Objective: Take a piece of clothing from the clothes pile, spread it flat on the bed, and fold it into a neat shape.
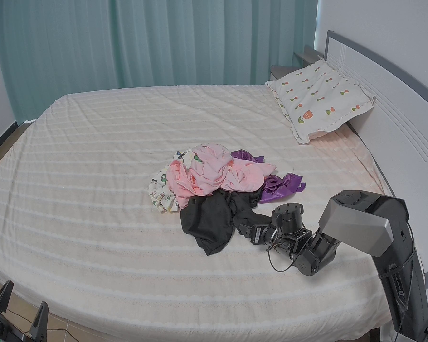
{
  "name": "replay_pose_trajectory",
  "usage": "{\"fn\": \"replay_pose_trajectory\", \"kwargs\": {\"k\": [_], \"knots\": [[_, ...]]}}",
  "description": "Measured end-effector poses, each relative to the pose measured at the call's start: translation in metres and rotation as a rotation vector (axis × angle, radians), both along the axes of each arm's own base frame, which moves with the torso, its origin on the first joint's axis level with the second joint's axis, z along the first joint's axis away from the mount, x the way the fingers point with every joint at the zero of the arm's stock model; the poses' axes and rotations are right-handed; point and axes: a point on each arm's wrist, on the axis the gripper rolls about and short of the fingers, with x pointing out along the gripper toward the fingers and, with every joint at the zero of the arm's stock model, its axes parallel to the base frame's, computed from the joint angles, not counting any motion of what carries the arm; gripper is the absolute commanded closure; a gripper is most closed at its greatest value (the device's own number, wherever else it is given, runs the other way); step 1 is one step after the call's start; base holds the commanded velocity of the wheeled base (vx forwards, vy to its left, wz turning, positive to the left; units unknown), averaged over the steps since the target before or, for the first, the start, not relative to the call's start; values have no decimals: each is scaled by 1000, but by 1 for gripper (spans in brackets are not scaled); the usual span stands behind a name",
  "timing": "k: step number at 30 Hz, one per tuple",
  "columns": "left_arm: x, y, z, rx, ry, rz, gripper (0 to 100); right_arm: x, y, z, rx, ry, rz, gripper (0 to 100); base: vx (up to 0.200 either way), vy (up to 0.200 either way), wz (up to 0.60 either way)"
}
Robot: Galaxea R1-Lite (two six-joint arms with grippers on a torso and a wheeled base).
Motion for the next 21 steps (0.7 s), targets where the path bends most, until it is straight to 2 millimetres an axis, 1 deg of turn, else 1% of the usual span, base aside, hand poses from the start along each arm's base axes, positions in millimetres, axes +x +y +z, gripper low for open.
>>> {"fn": "replay_pose_trajectory", "kwargs": {"k": [5, 7, 13, 17, 21], "knots": [[0, 0, 0, 0, 0, 0, 0, 7, 1, -4, -22, -39, -41, 0, 0, 0, 0], [0, 0, 0, 0, 0, 0, 0, 11, 2, -2, -21, -67, -63, 0, 0, 0, 0], [0, 0, 0, 0, 0, 0, 0, 18, -6, 3, -67, -129, -95, 0, 0, 0, 0], [0, 0, 0, 0, 0, 0, 0, 19, -13, 1, -80, -132, -100, 0, 0, 0, 0], [0, 0, 0, 0, 0, 0, 0, 15, -11, -7, -83, -93, -70, 0, 0, 0, 0]]}}
